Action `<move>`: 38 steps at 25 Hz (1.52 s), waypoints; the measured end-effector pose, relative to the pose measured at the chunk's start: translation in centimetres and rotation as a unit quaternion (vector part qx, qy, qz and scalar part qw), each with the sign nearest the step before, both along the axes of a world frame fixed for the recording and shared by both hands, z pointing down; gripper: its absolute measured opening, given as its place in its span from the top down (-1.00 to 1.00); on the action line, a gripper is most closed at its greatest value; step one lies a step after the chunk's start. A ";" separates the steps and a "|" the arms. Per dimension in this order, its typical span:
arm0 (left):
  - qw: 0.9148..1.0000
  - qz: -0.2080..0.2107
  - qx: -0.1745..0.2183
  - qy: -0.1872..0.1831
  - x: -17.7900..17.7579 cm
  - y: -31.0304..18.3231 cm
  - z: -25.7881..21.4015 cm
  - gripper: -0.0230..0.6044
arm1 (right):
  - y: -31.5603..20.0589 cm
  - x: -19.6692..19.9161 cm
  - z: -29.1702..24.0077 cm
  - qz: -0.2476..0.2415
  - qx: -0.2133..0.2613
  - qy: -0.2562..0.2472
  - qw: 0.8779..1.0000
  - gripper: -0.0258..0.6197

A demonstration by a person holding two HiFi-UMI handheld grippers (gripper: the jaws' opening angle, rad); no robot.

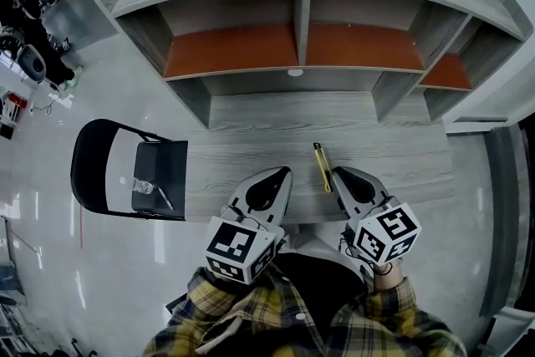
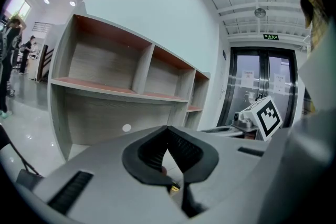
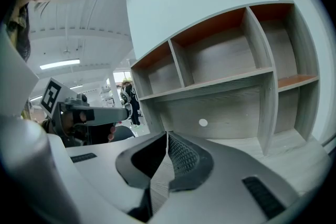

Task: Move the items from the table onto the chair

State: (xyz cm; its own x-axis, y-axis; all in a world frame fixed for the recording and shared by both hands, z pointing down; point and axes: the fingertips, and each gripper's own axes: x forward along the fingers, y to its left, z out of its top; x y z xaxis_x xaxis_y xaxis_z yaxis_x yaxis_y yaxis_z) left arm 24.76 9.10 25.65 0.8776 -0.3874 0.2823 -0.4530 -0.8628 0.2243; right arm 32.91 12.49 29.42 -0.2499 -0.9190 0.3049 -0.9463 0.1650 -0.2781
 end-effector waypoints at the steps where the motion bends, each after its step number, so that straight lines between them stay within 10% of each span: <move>1: 1.000 -0.003 -0.001 -0.002 -0.2 -0.1 0.2 0.92 | 0.0 0.2 0.4 0.004 -0.005 0.003 1.000 0.85; 19: 0.988 -0.090 -0.083 -0.097 -7.9 -0.2 6.9 0.92 | -3.5 3.4 16.0 0.056 -0.144 -0.020 0.988 0.64; 38: 0.979 -0.124 -0.123 -0.106 -10.3 1.0 10.0 0.92 | -4.3 4.9 29.5 0.054 -0.282 0.090 0.954 0.47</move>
State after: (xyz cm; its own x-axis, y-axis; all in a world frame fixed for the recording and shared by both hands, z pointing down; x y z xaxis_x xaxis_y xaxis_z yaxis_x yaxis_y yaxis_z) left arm 14.50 10.11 35.69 0.6775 -0.4778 0.5592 -0.6999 -0.6526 0.2903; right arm 37.76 8.19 58.91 -0.0599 -0.6138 0.7872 -0.9900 -0.0646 -0.1256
